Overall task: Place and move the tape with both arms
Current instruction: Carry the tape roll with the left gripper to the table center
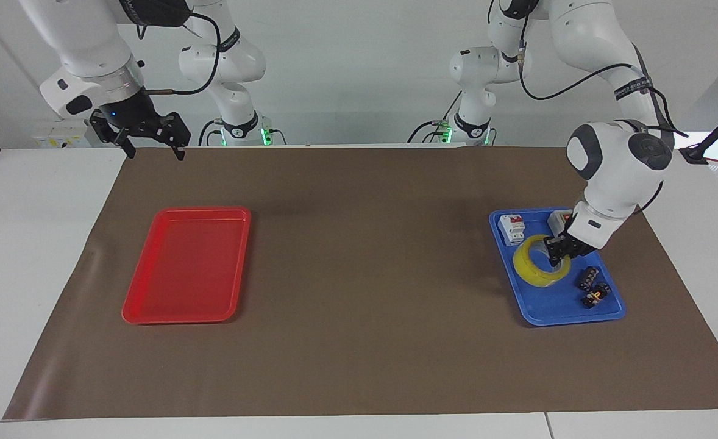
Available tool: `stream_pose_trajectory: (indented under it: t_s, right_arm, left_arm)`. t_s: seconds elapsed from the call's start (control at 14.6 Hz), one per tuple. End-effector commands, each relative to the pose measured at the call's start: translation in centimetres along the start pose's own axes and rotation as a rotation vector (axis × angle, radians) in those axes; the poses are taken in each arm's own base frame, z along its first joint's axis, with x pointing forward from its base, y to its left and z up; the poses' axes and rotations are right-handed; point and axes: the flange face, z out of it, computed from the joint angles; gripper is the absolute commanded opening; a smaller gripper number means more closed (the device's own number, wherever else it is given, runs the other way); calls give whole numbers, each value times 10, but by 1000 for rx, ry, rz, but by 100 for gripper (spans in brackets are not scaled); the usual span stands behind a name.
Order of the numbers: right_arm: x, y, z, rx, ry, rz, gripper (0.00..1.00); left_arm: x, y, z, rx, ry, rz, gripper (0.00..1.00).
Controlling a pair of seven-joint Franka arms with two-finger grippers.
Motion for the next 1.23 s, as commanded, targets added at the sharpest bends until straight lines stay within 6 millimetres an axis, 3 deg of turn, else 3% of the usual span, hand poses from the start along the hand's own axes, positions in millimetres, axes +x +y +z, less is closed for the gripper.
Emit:
stream_pose_trajectory:
  t_s: [0.0,0.14,0.41,0.55,0.69,0.82,1.1,1.17]
  right_arm:
    - [2,2,0,23,7,-3,100]
    - [2,2,0,23,7,-3,100]
    - [2,3,0,24,7,-3,100]
    - [2,2,0,23,7,-4,100]
    - [2,2,0,23,7,-4,100]
    - [2,2,0,23,7,-4,100]
    - [2,3,0,24,7,-3,100]
    - [2,2,0,23,7,-4,100]
  left_arm:
    - [-15,65,3,-6,-1,-58,0]
    - [-28,120,7,-19,16,-83,0]
    - [-59,213,23,-24,38,-132,0]
    - [-77,265,47,2,82,-196,0]
    - [-91,302,70,43,124,-203,0]
    - [-101,329,87,39,131,-234,0]
    - [-121,356,102,21,130,-187,0]
    - [-126,360,107,6,135,-177,31]
